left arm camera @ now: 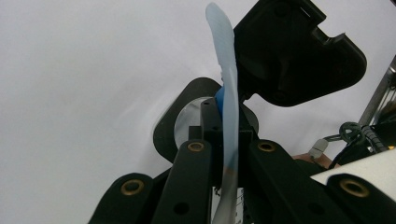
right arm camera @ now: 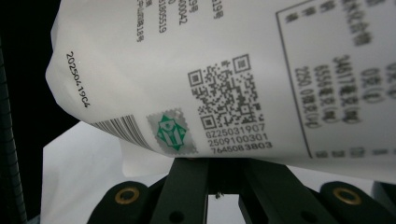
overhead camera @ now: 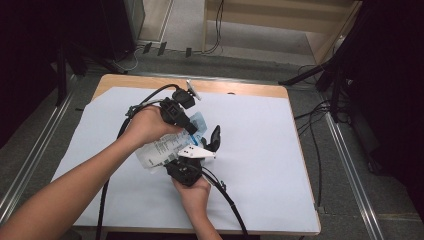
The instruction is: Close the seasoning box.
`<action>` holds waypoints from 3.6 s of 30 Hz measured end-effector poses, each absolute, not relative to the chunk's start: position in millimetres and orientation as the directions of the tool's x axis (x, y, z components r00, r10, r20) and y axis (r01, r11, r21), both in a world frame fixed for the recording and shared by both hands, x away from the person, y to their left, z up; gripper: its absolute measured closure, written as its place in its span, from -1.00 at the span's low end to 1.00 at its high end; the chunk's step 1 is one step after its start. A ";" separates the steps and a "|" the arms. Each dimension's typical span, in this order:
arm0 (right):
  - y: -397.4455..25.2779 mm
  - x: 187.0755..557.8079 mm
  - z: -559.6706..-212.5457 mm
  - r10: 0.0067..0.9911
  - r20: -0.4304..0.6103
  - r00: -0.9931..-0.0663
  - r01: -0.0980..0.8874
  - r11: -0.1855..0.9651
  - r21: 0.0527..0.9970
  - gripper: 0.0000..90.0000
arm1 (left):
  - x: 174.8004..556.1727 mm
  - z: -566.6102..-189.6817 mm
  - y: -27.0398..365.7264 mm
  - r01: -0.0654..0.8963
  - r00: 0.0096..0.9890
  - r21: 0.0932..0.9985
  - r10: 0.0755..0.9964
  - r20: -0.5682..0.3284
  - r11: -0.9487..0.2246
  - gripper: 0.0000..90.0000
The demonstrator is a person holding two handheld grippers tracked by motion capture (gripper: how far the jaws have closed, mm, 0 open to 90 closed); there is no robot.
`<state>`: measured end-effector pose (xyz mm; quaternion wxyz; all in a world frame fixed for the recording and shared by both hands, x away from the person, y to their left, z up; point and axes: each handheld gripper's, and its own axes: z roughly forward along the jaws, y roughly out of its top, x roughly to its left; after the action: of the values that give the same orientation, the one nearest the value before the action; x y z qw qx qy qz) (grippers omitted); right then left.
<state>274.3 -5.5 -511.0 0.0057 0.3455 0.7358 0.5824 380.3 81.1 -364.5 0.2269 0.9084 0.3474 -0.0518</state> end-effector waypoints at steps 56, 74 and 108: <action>4.4 279.6 -505.3 0.509 0.385 -0.770 0.490 0.085 0.867 1.00 | 384.7 -369.5 68.9 0.686 0.725 0.328 0.648 -0.235 -0.649 1.00; 3.1 280.6 -500.6 0.486 0.433 -0.759 0.495 -0.002 0.869 1.00 | 387.1 -368.1 52.1 0.665 0.744 0.289 0.643 -0.180 -0.689 0.97; 1.6 283.5 -503.1 0.480 0.437 -0.761 0.506 0.017 0.862 1.00 | 389.8 -368.5 43.9 0.680 0.731 0.266 0.661 -0.168 -0.683 1.00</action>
<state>283.5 1.6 -503.1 -0.0110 0.3457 0.7132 0.6098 389.8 43.9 -368.5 0.1568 0.9170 0.3656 -0.0292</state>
